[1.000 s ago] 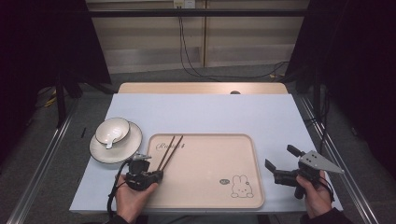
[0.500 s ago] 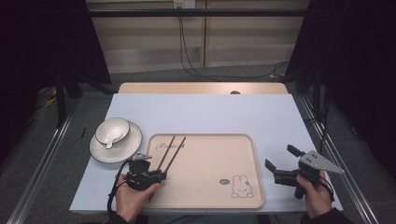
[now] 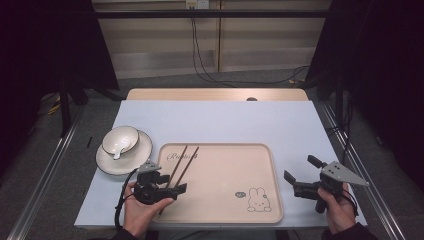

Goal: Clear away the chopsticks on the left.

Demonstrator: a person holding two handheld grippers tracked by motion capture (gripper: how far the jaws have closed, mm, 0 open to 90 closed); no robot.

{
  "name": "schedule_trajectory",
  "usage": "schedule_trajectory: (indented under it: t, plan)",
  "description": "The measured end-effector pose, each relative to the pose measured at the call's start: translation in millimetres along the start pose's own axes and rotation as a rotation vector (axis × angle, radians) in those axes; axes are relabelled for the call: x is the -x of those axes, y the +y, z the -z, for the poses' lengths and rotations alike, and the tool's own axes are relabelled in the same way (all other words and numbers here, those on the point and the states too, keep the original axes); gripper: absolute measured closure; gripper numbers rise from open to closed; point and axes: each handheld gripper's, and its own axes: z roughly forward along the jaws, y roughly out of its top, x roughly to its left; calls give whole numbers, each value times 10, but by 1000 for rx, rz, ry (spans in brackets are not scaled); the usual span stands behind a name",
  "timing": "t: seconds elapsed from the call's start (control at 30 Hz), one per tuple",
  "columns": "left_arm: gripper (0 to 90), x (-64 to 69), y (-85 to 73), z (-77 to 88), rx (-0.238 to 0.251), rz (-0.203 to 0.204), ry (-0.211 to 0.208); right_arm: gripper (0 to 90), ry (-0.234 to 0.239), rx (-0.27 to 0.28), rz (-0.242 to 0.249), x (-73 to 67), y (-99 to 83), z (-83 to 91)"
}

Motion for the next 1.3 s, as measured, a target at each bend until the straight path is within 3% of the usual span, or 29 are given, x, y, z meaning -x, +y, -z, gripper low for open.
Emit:
schedule_trajectory:
  t: [0.07, 0.1, 0.13, 0.2, 0.23, 0.27, 0.4, 0.5, 0.57, 0.63, 0.73, 1.0, 1.3]
  plan:
    - [161, 10, 6, 3, 16, -9, -13, 0, 1, -2, -3, -1, 0, 1]
    - [161, 4, 19, 11, 25, -37, -35, 0, 2, -4, -3, 0, 0, 3]
    - [89, 11, 43, 30, 42, -72, -59, 0, 2, -5, -3, 1, 0, 2]
    - [56, 10, 57, 75, 76, -100, -102, 0, 1, -2, -1, 0, 0, 0]
    - [50, 10, 57, 75, 76, -100, -102, 0, 1, -2, -1, 0, 0, 0]
    - [50, 6, 55, 117, 101, -147, -114, 0, 1, -4, -1, 0, 0, 2]
    - [28, -24, 54, 215, 130, -183, -92, 0, -3, -1, 2, 1, -1, -3]
    - [28, -53, 53, 266, 146, -196, -109, 0, 0, -4, -1, 0, 0, 2]
    - [28, -96, 51, 349, 198, -213, -60, 0, 1, -4, -2, 0, 0, 1]
    - [28, -114, 49, 373, 204, -215, -46, 0, -1, -3, -3, -1, 1, -1]
    - [28, -203, 19, 490, 259, -189, -25, 0, -2, -1, -2, 2, 2, -4]
    - [25, -367, -62, 758, 306, -185, 1, 0, 0, -1, -5, 4, 4, -9]
    - [25, -546, -236, 965, 373, -99, 58, 0, -9, 5, -2, 5, 1, -4]
